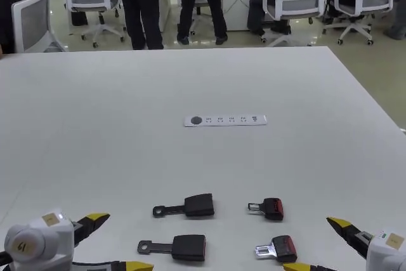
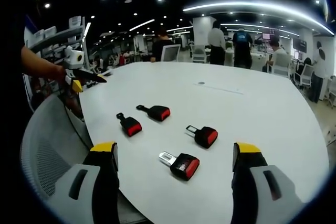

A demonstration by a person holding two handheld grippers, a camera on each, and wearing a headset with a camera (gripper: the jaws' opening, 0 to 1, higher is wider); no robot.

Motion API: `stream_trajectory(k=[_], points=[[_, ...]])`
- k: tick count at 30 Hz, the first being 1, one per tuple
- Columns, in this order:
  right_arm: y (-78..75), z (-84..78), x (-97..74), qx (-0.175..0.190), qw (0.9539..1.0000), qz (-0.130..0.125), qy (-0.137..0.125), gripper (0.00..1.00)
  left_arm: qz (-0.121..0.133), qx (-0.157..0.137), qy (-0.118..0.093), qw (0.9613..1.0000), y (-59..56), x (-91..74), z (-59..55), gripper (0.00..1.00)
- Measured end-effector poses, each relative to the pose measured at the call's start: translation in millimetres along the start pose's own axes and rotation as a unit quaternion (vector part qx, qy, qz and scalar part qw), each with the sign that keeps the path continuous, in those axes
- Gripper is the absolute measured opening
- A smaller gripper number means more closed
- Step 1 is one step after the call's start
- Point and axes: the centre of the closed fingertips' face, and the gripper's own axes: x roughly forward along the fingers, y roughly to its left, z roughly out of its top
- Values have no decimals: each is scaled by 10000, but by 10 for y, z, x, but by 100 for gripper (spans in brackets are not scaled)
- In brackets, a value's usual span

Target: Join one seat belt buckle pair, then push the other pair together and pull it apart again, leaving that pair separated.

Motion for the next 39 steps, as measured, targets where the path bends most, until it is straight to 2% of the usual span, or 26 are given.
stream_trajectory(k=[5,15,23,32,39], points=[[2,-2,3,8,10000,4,7,91,19,-3,6,10000,5,-7,1,98],[-29,10,18,8,10000,-8,-13,90,-21,11,6,10000,-82,31,48,98],[-23,-15,-30,51,10000,-42,12,91,-39,-22,-14,10000,-52,50,30,98],[-84,-65,-77,100,9999,-122,35,90,-67,-48,6,10000,-86,96,2,98],[-81,-94,-66,107,9999,-82,81,90,-63,-59,0,10000,-59,122,-2,98]])
